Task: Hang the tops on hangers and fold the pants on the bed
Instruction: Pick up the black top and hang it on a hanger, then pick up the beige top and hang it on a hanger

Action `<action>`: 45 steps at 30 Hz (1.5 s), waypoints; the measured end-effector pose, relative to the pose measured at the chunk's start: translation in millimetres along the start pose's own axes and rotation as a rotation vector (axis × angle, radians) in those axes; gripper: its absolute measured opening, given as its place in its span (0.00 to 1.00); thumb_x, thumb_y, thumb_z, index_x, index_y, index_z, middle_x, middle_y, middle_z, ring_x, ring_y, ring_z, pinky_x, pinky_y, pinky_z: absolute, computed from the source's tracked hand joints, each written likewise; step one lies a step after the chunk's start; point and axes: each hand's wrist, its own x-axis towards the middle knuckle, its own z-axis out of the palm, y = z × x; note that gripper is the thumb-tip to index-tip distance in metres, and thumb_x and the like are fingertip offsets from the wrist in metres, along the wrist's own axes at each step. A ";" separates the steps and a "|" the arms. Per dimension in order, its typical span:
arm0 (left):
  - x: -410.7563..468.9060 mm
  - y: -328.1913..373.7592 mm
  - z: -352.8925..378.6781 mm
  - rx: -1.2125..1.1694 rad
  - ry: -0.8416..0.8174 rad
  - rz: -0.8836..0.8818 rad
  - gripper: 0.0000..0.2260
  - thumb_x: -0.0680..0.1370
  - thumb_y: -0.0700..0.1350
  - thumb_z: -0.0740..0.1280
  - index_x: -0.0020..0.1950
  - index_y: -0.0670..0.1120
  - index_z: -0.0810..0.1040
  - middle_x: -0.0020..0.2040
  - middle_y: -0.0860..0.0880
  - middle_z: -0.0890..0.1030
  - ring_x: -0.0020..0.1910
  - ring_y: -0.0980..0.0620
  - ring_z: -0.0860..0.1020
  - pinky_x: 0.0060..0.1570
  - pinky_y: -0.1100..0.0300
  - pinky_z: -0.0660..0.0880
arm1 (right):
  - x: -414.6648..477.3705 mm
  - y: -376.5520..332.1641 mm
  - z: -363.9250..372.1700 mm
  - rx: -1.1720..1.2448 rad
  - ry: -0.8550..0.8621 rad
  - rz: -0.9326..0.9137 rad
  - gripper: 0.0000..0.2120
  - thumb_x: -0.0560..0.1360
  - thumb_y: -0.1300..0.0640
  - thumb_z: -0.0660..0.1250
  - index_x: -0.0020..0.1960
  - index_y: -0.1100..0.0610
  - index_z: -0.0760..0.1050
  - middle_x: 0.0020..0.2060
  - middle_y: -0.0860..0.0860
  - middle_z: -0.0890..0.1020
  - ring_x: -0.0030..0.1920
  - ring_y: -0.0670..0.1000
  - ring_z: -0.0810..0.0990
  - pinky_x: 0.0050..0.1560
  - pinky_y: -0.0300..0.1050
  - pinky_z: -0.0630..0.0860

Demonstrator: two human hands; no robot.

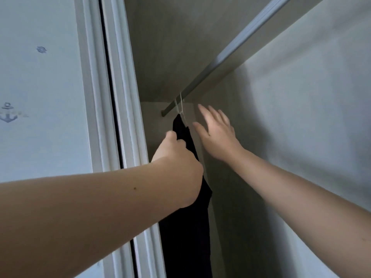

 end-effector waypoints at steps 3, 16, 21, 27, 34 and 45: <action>-29.1 -8.7 9.7 0.062 0.210 0.027 0.32 0.81 0.67 0.48 0.78 0.47 0.61 0.76 0.42 0.66 0.76 0.37 0.59 0.72 0.34 0.45 | -30.5 -21.6 -27.0 -0.091 0.013 -0.096 0.27 0.83 0.36 0.46 0.80 0.37 0.44 0.81 0.44 0.47 0.80 0.49 0.39 0.76 0.60 0.44; -259.2 -101.6 104.3 -0.004 0.298 -0.214 0.40 0.71 0.69 0.25 0.79 0.50 0.28 0.80 0.47 0.33 0.78 0.40 0.30 0.73 0.33 0.33 | -143.5 -210.4 -65.9 -0.187 -0.033 -0.305 0.31 0.80 0.33 0.39 0.81 0.40 0.39 0.81 0.46 0.40 0.80 0.52 0.34 0.77 0.64 0.37; -408.5 -130.8 152.7 -0.240 0.350 -0.250 0.39 0.76 0.68 0.52 0.79 0.44 0.66 0.77 0.42 0.67 0.78 0.37 0.62 0.74 0.32 0.55 | -216.4 -336.0 -48.9 -0.107 -0.145 -0.412 0.32 0.80 0.32 0.41 0.81 0.41 0.41 0.82 0.47 0.42 0.81 0.54 0.37 0.76 0.65 0.38; -594.0 -149.9 206.2 -0.293 0.197 -0.378 0.37 0.77 0.67 0.54 0.78 0.43 0.66 0.77 0.42 0.67 0.78 0.37 0.61 0.73 0.31 0.56 | -293.2 -494.8 -16.1 0.064 -0.303 -0.546 0.32 0.80 0.33 0.42 0.81 0.42 0.44 0.82 0.46 0.44 0.81 0.54 0.39 0.76 0.64 0.40; -793.1 -164.9 252.1 -0.258 -0.155 -0.553 0.38 0.79 0.70 0.49 0.82 0.47 0.57 0.81 0.45 0.58 0.81 0.39 0.53 0.76 0.34 0.52 | -388.8 -670.6 35.4 0.317 -0.496 -0.789 0.32 0.79 0.32 0.41 0.81 0.39 0.42 0.81 0.44 0.42 0.81 0.51 0.37 0.78 0.60 0.36; -1043.3 -117.2 325.4 -0.334 -0.622 -0.992 0.38 0.78 0.69 0.48 0.82 0.49 0.55 0.82 0.48 0.54 0.81 0.42 0.49 0.77 0.37 0.49 | -576.7 -902.3 118.6 0.704 -0.722 -1.123 0.33 0.79 0.31 0.43 0.81 0.42 0.51 0.81 0.49 0.53 0.81 0.56 0.50 0.76 0.67 0.44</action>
